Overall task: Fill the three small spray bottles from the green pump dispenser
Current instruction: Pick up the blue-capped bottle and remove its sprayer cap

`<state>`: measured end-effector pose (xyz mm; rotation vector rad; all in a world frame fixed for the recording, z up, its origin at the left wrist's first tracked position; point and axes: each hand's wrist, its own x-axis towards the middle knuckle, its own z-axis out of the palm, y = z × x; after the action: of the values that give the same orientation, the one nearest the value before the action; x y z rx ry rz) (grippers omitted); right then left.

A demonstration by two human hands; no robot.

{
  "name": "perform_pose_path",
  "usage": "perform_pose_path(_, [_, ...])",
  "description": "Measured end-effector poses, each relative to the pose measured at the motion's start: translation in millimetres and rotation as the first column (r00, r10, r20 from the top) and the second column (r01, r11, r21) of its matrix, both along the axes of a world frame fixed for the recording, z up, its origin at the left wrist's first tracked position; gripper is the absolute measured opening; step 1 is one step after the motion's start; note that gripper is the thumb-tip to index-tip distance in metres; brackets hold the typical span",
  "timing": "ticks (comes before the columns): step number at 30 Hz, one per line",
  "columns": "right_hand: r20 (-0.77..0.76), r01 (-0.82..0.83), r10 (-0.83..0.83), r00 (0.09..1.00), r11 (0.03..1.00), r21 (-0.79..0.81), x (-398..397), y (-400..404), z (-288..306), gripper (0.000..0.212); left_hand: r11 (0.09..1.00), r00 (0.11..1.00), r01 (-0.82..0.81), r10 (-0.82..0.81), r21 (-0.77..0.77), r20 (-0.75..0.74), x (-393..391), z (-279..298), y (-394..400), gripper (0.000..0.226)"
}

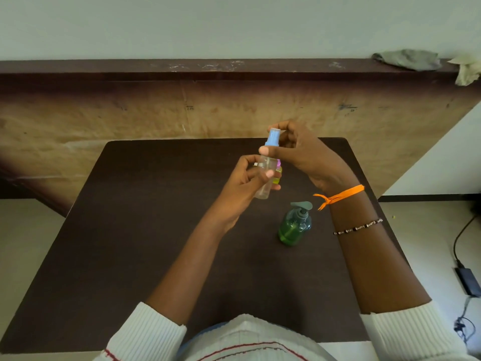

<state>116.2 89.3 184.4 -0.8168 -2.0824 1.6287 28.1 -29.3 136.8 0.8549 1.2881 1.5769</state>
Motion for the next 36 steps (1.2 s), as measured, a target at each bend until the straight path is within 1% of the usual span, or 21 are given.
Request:
perform_pose_path(2, [-0.023,-0.018,0.017,1.000,1.000,-0.014,1,2,-1,0.040,1.000,1.000,-0.004,0.004,0.011,0.008,2,0,0,0.032])
perform_pose_path(5, [-0.100,-0.111,0.099,0.990,0.986,-0.125,6,7,1,0.046,0.999,0.999,-0.030,0.029,0.039,0.034,3,1,1,0.032])
perform_pose_path(6, [-0.101,-0.110,0.096,0.990,0.983,-0.145,6,7,2,0.049,0.999,0.999,-0.032,0.030,0.042,0.028,3,0,1,0.032])
perform_pose_path(8, [-0.046,-0.048,0.042,0.998,0.991,-0.124,4,5,1,0.053,0.999,0.999,-0.033,0.032,0.043,0.012,3,-1,3,0.031])
perform_pose_path(9, [-0.021,-0.014,0.012,1.000,0.995,-0.103,2,3,0,0.053,0.999,0.999,-0.034,0.033,0.042,0.007,4,-2,3,0.031])
perform_pose_path(11, [-0.031,-0.003,-0.001,1.000,0.994,-0.107,2,4,-1,0.049,0.999,0.999,-0.039,0.039,0.036,0.000,5,-4,4,0.031])
perform_pose_path(13, [-0.094,-0.073,0.059,0.994,0.984,-0.159,5,8,-1,0.046,0.998,0.999,-0.046,0.046,0.034,-0.005,6,-5,4,0.032])
perform_pose_path(15, [-0.139,-0.125,0.098,0.985,0.972,-0.199,6,9,-2,0.050,0.998,0.999,-0.046,0.047,0.038,-0.012,5,-6,6,0.032])
perform_pose_path(16, [-0.132,-0.109,0.085,0.988,0.977,-0.186,5,9,-2,0.052,0.998,0.999,-0.048,0.049,0.039,-0.018,5,-7,7,0.032])
perform_pose_path(18, [-0.083,-0.023,0.013,0.996,0.991,-0.129,1,6,-4,0.055,0.998,0.998,-0.054,0.055,0.036,-0.029,6,-7,8,0.030])
perform_pose_path(20, [-0.075,0.019,-0.029,0.997,0.991,-0.131,-2,4,-6,0.052,0.998,0.997,-0.059,0.060,0.028,-0.038,6,-9,9,0.027])
perform_pose_path(22, [-0.103,0.017,-0.032,0.994,0.990,-0.138,-1,6,-7,0.049,0.998,0.997,-0.060,0.061,0.022,-0.046,4,-10,9,0.025])
perform_pose_path(25, [-0.154,-0.006,-0.011,0.988,0.994,-0.111,1,7,-2,0.052,0.999,0.996,-0.044,0.045,0.010,-0.081,2,-10,10,0.025])
perform_pose_path(28, [-0.220,-0.032,0.010,0.975,0.995,-0.095,4,13,5,0.047,0.999,0.997,0.044,-0.044,-0.007,-0.064,3,-10,8,0.035])
perform_pose_path(31, [-0.326,0.021,-0.068,0.943,0.989,-0.143,10,25,13,0.043,0.995,0.995,0.096,-0.097,-0.027,-0.037,3,-14,6,0.034])
perform_pose_path(33, [-0.379,0.086,-0.140,0.915,0.984,-0.156,16,31,19,0.041,0.994,0.991,0.094,-0.098,-0.053,-0.087,2,-17,6,0.029])
perform_pose_path(36, [-0.438,0.187,-0.249,0.864,0.966,-0.179,29,40,25,0.036,0.991,0.984,0.068,-0.085,-0.113,-0.155,0,-23,5,0.033])
